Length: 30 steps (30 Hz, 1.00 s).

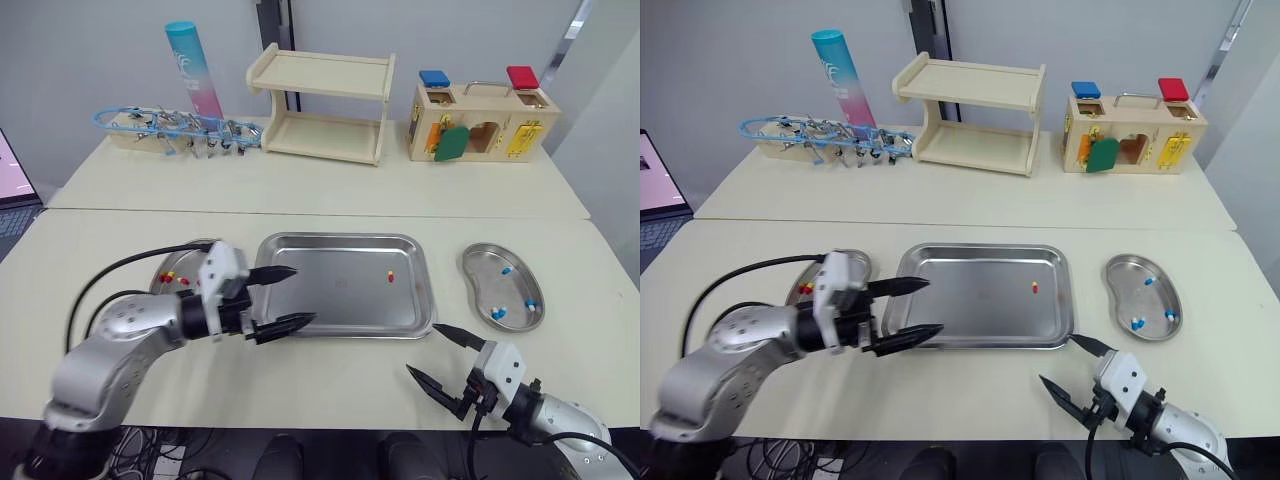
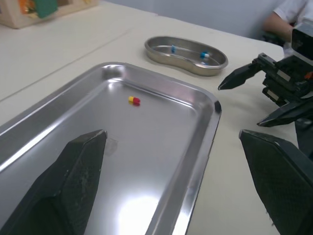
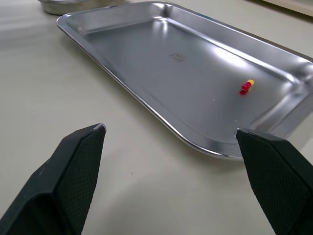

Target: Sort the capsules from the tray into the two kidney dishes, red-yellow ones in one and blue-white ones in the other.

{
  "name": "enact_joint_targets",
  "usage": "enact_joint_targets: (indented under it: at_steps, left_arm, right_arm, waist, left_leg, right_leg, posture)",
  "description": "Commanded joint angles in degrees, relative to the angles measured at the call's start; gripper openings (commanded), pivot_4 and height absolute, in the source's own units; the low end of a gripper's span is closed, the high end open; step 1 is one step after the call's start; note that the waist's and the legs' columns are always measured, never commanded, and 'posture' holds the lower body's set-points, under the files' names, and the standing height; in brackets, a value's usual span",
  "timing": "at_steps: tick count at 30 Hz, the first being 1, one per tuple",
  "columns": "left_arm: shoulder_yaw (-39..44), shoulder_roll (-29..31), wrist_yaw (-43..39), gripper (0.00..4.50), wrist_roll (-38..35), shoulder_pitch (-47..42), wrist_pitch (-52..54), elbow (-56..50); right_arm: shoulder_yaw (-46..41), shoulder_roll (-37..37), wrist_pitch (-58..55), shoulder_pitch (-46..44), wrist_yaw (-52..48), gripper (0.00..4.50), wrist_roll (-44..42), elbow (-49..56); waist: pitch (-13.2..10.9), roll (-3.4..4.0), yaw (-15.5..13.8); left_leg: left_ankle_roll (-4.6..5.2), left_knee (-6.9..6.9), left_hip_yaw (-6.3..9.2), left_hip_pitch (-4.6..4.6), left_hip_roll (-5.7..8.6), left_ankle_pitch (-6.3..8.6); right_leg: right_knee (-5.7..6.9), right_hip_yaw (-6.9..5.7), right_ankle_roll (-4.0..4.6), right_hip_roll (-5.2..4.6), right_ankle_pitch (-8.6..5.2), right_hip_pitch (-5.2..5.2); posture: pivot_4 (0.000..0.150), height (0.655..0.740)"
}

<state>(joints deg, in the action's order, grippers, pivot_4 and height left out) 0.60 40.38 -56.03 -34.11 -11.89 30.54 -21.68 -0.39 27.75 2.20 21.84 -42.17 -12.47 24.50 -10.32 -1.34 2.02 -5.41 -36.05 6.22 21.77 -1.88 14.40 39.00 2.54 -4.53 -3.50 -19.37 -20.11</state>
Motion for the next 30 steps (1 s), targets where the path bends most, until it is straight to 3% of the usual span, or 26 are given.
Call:
enact_joint_targets:
  at_steps: [1,4,9,21,30]
  left_arm:
    - [-5.69,-2.70,-1.72,4.49,4.88,-5.26,-4.27,4.72]
    - [-11.20,-7.77,-3.51,4.49,8.86,-12.89,-7.42,13.14]
    - [-15.32,-14.55,-5.16,3.27,13.81,-20.76,-12.76,24.90]
    - [-18.35,-26.59,-5.15,3.27,25.21,-36.09,-25.86,58.79]
    - [-18.20,-33.10,-4.81,3.27,31.89,-43.80,-35.03,78.11]
  right_arm:
    - [-0.39,-0.80,1.91,0.49,1.75,4.50,0.24,1.54]
    - [-0.41,-1.25,1.87,1.34,3.12,4.50,0.87,2.05]
    - [0.77,-1.50,0.75,1.49,4.71,4.50,1.55,3.65]
    - [2.89,-2.10,-4.84,2.03,8.86,4.50,2.43,10.02]
    - [4.24,-2.45,-8.01,4.74,11.94,4.50,3.25,14.41]
  waist:
    - [0.00,0.00,-0.15]
    - [-0.01,-0.01,-0.50]
    - [-0.01,0.00,-0.28]
    - [-0.01,0.00,-0.32]
    - [-0.02,-0.01,-0.25]
  left_leg:
    - [0.00,-0.01,0.01,0.01,0.00,0.00]
    - [0.00,-0.04,0.01,0.03,0.02,0.00]
    - [0.00,-0.07,0.03,0.07,0.04,-0.01]
    - [0.01,-0.10,0.05,0.10,0.07,-0.01]
    - [0.01,-0.09,0.06,0.12,0.08,-0.01]
  right_leg:
    - [0.00,-0.02,0.00,0.00,0.00,0.00]
    - [0.00,-0.04,-0.01,0.00,0.00,0.03]
    - [-0.02,-0.06,-0.02,-0.01,0.01,0.01]
    - [0.00,-0.06,-0.02,0.00,0.00,-0.02]
    - [0.00,-0.06,-0.03,0.00,0.00,-0.04]
  posture:
    - [0.150,0.7400]
    - [0.150,0.7400]
    - [0.150,0.7400]
    - [0.150,0.7400]
    - [0.150,0.7400]
